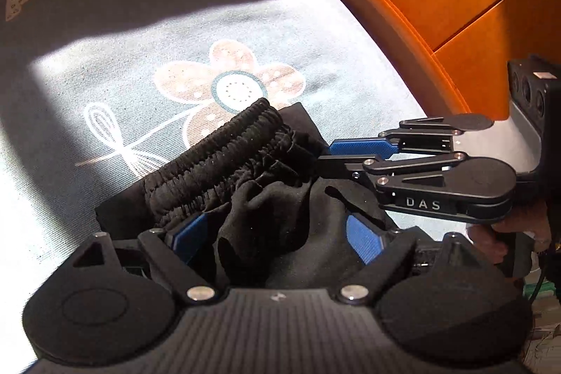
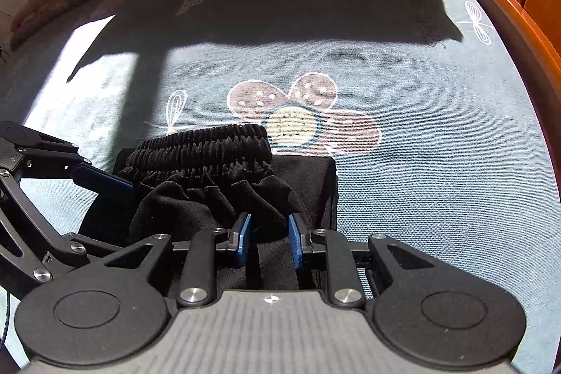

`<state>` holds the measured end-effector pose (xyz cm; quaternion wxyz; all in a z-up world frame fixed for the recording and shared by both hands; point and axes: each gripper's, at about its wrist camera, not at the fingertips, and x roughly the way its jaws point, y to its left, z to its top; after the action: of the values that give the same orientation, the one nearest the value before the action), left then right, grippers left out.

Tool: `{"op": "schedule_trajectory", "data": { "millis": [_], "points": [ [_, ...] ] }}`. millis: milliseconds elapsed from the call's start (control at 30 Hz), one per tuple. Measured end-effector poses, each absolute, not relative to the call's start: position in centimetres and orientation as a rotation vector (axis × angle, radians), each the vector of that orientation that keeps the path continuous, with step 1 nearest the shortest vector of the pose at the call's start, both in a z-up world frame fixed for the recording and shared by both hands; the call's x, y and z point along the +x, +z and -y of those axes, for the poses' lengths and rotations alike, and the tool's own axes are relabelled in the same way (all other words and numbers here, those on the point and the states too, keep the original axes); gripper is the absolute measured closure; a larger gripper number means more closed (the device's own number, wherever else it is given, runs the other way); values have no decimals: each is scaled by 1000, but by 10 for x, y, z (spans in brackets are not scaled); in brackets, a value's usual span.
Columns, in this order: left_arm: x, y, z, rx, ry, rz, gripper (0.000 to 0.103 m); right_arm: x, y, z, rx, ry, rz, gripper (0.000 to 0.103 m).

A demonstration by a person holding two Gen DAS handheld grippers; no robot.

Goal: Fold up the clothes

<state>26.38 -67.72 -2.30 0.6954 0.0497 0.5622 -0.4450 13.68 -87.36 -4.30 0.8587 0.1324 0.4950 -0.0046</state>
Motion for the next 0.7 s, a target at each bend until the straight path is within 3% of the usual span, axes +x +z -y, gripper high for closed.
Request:
{"op": "schedule_trajectory", "data": {
  "millis": [133, 300, 433, 700],
  "points": [
    [277, -35, 685, 118, -946, -1243, 16, 149, -36, 885, 302, -1, -984, 76],
    [278, -34, 676, 22, -888, -1240, 16, 181, -71, 898, 366, -15, -1049, 73],
    [258, -12, 649, 7, -851, -1187, 16, 159, -49, 898, 340, -47, -1012, 70],
    [271, -41, 630, -56, -764, -1176, 16, 99, -36, 879, 396, -108, -1047, 68]
  ]
}}
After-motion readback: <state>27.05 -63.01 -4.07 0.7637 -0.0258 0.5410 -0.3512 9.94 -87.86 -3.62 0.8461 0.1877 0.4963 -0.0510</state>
